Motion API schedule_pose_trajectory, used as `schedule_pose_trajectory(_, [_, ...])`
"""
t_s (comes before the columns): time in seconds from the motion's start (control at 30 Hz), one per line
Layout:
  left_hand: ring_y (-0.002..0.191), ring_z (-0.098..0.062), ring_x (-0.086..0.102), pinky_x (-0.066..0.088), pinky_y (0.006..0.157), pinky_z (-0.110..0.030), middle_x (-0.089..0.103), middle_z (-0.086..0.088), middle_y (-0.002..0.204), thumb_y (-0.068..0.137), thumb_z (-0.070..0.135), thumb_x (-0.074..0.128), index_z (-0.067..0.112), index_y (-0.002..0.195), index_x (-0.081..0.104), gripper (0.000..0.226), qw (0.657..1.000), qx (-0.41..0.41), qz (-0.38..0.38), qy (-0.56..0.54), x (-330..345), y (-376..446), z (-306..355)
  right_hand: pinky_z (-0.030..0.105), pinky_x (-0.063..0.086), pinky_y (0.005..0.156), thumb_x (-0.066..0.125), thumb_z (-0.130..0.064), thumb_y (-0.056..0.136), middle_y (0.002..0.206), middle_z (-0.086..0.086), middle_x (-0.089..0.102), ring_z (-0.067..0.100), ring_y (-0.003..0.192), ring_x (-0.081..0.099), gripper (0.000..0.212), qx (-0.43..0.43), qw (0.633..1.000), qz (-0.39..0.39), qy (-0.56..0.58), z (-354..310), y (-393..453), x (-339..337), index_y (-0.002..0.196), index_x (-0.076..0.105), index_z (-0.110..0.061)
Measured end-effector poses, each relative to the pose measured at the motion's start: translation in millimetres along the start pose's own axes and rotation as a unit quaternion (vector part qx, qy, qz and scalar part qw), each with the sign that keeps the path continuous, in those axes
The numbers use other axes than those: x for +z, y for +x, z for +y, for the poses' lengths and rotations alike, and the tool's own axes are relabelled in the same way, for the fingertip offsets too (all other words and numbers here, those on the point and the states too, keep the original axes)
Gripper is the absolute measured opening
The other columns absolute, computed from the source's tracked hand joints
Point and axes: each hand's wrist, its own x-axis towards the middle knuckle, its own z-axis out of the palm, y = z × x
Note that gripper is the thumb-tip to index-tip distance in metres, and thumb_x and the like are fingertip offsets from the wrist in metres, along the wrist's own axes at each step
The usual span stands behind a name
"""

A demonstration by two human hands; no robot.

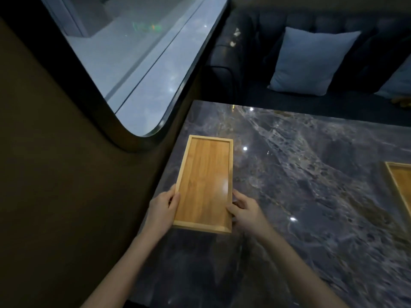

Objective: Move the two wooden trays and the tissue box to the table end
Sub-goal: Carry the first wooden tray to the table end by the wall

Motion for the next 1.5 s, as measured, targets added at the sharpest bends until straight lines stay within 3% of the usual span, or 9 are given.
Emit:
schedule_pose_trajectory(0.13, [0.093, -0.005, 0.051, 0.039, 0.079, -0.018, 0.060, -0.013, 0.120, 0.096, 0.021, 0.039, 0.006, 0.130, 0.044, 0.038, 1.000, -0.015, -0.005, -0.007, -0.2, 3.4, -25.4, 0.043, 0.050, 0.095, 0.049, -0.014, 0.092, 0.109, -0.005, 0.061, 0.019, 0.109, 0.056, 0.039, 0.028, 0.999, -0.003, -0.033, 3.9, 15.1, 21.4, 0.131, 0.046, -0.019])
schedule_pose_trajectory(0.27, [0.073, 0.007, 0.046, 0.035, 0.061, -0.005, 0.058, 0.000, 0.101, 0.096, 0.022, 0.038, 0.007, 0.127, 0.049, 0.036, 0.999, -0.029, -0.014, -0.016, 3.6, 12.2, -42.9, 0.037, 0.051, 0.090, 0.046, -0.014, 0.093, 0.096, -0.019, 0.058, 0.013, 0.102, 0.056, 0.039, 0.051, 0.998, -0.007, -0.030, 11.2, 28.2, 32.7, 0.130, 0.046, -0.026])
schedule_pose_trajectory(0.5, [0.098, -0.009, 0.053, 0.041, 0.083, -0.019, 0.058, -0.011, 0.123, 0.096, 0.021, 0.037, 0.005, 0.130, 0.044, 0.038, 0.998, -0.061, -0.026, -0.023, 6.4, 26.3, -61.9, 0.037, 0.050, 0.094, 0.045, -0.014, 0.092, 0.097, -0.019, 0.059, 0.009, 0.099, 0.056, 0.038, 0.070, 0.997, 0.000, -0.041, 21.7, 47.7, 46.1, 0.125, 0.049, -0.033])
schedule_pose_trajectory(0.57, [0.087, -0.001, 0.052, 0.039, 0.073, -0.011, 0.060, -0.009, 0.118, 0.096, 0.023, 0.037, 0.006, 0.132, 0.043, 0.039, 0.997, -0.068, -0.028, -0.015, 6.8, 29.2, -66.3, 0.032, 0.048, 0.092, 0.045, -0.015, 0.092, 0.096, -0.023, 0.059, 0.005, 0.097, 0.055, 0.037, 0.069, 0.996, -0.003, -0.055, 23.0, 50.6, 49.4, 0.118, 0.048, -0.040])
schedule_pose_trajectory(0.67, [0.082, 0.004, 0.047, 0.035, 0.067, -0.005, 0.058, -0.004, 0.113, 0.096, 0.023, 0.038, 0.008, 0.133, 0.040, 0.040, 0.997, -0.076, -0.026, 0.001, 7.8, 33.0, -71.5, 0.025, 0.042, 0.092, 0.043, -0.013, 0.091, 0.112, -0.011, 0.062, 0.008, 0.105, 0.055, 0.040, 0.055, 0.992, -0.016, -0.113, 26.7, 54.8, 55.9, 0.128, 0.046, -0.027])
schedule_pose_trajectory(0.9, [0.057, -0.018, 0.061, 0.056, 0.056, -0.036, 0.065, -0.007, 0.068, 0.095, 0.021, 0.042, 0.010, 0.091, 0.063, 0.024, 0.989, -0.099, 0.011, 0.106, 2.3, 37.9, -68.1, 0.026, 0.050, 0.086, 0.052, -0.014, 0.087, 0.103, -0.016, 0.061, 0.005, 0.096, 0.058, 0.044, 0.052, 0.990, -0.018, -0.129, 30.3, 60.3, 64.0, 0.127, 0.047, -0.031])
schedule_pose_trajectory(1.0, [0.061, -0.014, 0.059, 0.051, 0.057, -0.028, 0.066, -0.005, 0.074, 0.094, 0.020, 0.043, 0.008, 0.092, 0.065, 0.025, 0.982, -0.105, 0.004, 0.159, 1.2, 43.7, -64.5, 0.025, 0.047, 0.083, 0.053, -0.013, 0.086, 0.106, -0.009, 0.063, 0.010, 0.099, 0.059, 0.040, 0.053, 0.988, -0.012, -0.146, 30.1, 63.5, 65.6, 0.122, 0.052, -0.030])
schedule_pose_trajectory(1.13, [0.070, -0.018, 0.061, 0.055, 0.064, -0.033, 0.067, -0.011, 0.085, 0.094, 0.019, 0.043, 0.005, 0.094, 0.065, 0.026, 0.978, -0.118, -0.005, 0.173, 2.9, 49.2, -63.0, 0.046, 0.052, 0.086, 0.051, -0.010, 0.084, 0.106, 0.014, 0.061, 0.028, 0.091, 0.060, 0.043, 0.057, 0.985, -0.002, -0.165, 28.9, 65.8, 70.7, 0.123, 0.050, -0.027])
schedule_pose_trajectory(1.5, [0.073, -0.023, 0.056, 0.049, 0.062, -0.032, 0.058, -0.015, 0.093, 0.094, 0.009, 0.039, 0.004, 0.086, 0.059, 0.023, 0.960, -0.132, -0.030, 0.244, 6.2, 58.9, -59.7, 0.047, 0.055, 0.078, 0.058, -0.003, 0.079, 0.099, 0.018, 0.054, 0.033, 0.085, 0.059, 0.057, 0.053, 0.982, 0.021, -0.183, 29.5, 67.9, 83.2, 0.130, 0.040, -0.020])
